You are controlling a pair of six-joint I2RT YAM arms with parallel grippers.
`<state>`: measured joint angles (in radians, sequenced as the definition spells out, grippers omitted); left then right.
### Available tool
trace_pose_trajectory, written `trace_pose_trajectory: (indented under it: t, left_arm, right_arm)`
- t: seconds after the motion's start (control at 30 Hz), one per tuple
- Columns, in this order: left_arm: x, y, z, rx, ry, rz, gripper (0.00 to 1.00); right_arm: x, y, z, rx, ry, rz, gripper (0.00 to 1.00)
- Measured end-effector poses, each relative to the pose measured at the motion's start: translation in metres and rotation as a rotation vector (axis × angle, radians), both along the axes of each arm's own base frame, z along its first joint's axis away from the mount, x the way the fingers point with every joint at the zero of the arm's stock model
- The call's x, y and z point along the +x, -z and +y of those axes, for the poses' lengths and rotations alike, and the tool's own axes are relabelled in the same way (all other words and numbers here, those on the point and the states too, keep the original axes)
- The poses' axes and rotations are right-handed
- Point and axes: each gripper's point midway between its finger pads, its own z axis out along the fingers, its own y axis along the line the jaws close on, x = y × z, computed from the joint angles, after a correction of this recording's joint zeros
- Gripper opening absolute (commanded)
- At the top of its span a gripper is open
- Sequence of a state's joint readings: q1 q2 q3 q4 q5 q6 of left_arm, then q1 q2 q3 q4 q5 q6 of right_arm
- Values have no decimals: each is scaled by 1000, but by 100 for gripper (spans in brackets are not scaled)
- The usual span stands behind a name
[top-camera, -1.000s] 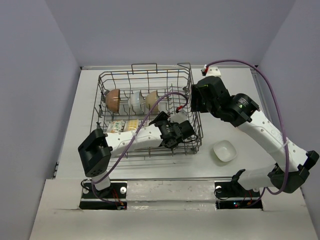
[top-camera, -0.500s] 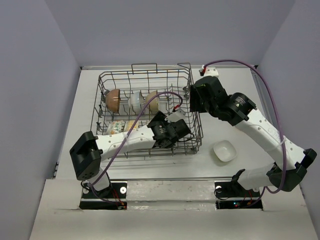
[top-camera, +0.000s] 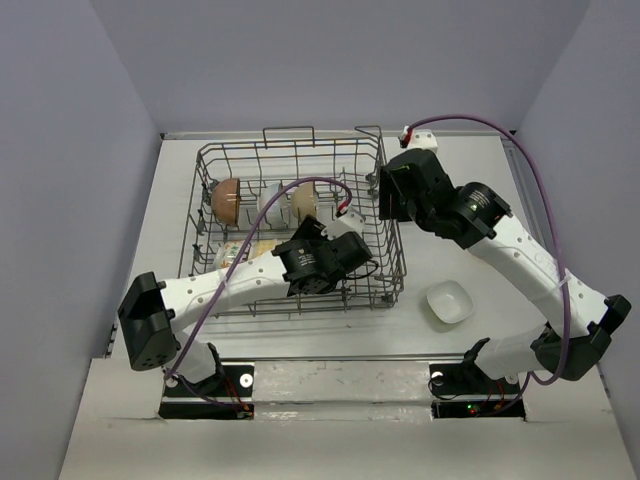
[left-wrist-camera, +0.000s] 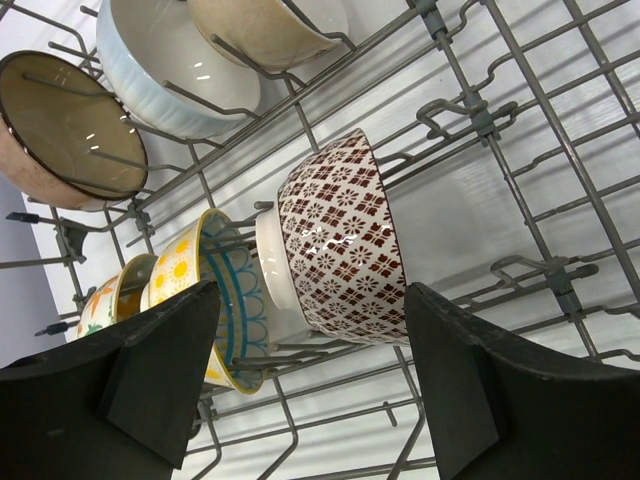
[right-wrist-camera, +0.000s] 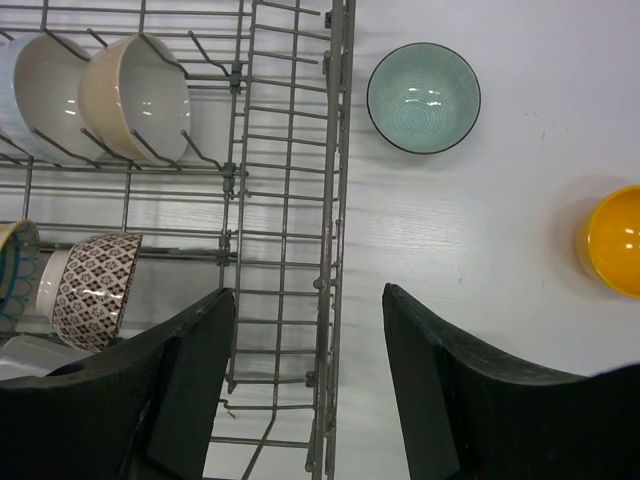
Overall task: Load the bowls into the dish rack
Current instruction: Insert the bowl into the dish rack, then pick up the bowl from the corner of the board.
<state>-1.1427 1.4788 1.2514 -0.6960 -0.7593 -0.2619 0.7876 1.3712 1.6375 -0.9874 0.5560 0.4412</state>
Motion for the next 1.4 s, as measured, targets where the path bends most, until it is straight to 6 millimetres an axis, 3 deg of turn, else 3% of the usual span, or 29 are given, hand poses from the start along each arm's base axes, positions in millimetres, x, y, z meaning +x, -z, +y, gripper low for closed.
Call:
trace_pose_trajectory:
  t: [0.2,0.37,0.47,0.5,0.57,0.63,0.73,0.83,0.93,1.03,1.13,1.4]
  left_arm:
    - [-3,-9,-5,-61,21,5,89]
    - [-5,-32,-8,-147,38,-15,90]
    - [-4,-53,-12,-211,43,-42,93]
    - [-3,-77,-14,-285,46,-78,93]
    - [-4,-92,-14,-341,53,-100,94]
    - [-6,-109,-10,-400,58,-129,95]
    - [-8,-134,-3,-486,57,-175,97]
    - [-6,-158,9,-569,41,-224,99]
    - [-1,-175,18,-637,25,-259,99]
    - [6,-182,29,-685,3,-285,99]
    - [12,-178,41,-691,-20,-292,99]
    - [24,-137,51,-654,-27,-245,99]
  right_arm:
    - [2,-5,-5,-8,28,-21,68]
    - [-1,-17,-19,2,76,-62,73]
    - [-8,-35,-40,18,138,-124,77]
    - [-18,-55,-64,39,205,-192,77]
    - [-19,-58,-89,42,279,-220,78]
    - [-19,-45,-118,15,363,-204,78]
    - [-20,-2,-164,-66,500,-113,78]
    - [-25,58,-180,-123,525,37,78]
    - [-33,107,-188,-137,532,191,77]
    - [-24,121,-193,-94,556,241,75]
    - [-5,132,-199,-31,591,255,75]
    - [44,162,-235,76,740,308,69]
